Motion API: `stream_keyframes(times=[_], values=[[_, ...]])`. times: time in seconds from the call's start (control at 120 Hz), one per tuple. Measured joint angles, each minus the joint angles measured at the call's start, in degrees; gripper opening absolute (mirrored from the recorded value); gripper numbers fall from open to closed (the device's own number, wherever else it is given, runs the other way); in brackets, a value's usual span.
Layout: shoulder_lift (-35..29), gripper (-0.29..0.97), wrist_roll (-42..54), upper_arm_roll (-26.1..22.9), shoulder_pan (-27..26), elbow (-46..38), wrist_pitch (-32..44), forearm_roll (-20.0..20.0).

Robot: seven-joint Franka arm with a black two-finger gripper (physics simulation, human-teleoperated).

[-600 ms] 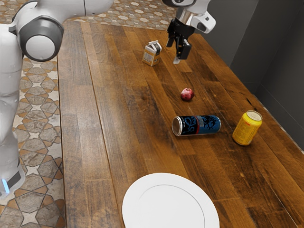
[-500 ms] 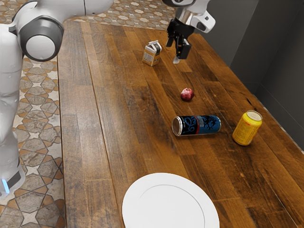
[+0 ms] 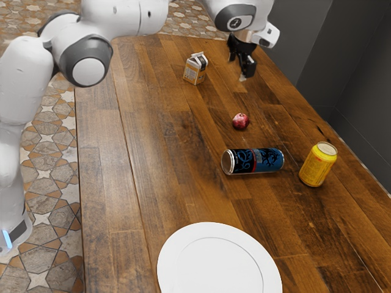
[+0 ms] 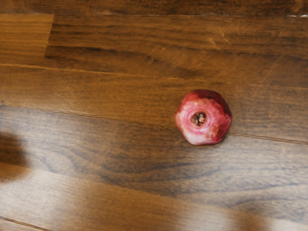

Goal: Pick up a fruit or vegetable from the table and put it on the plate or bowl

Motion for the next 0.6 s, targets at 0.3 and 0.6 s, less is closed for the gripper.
stream_keyframes(times=[0.3, 0.6], values=[[8.43, 0.66, 1.42, -0.34, 3.48, -0.25, 18.26, -4.66], [9.81, 0.66, 2.06, -0.29, 2.91, -11.21, 30.96, -8.06]])
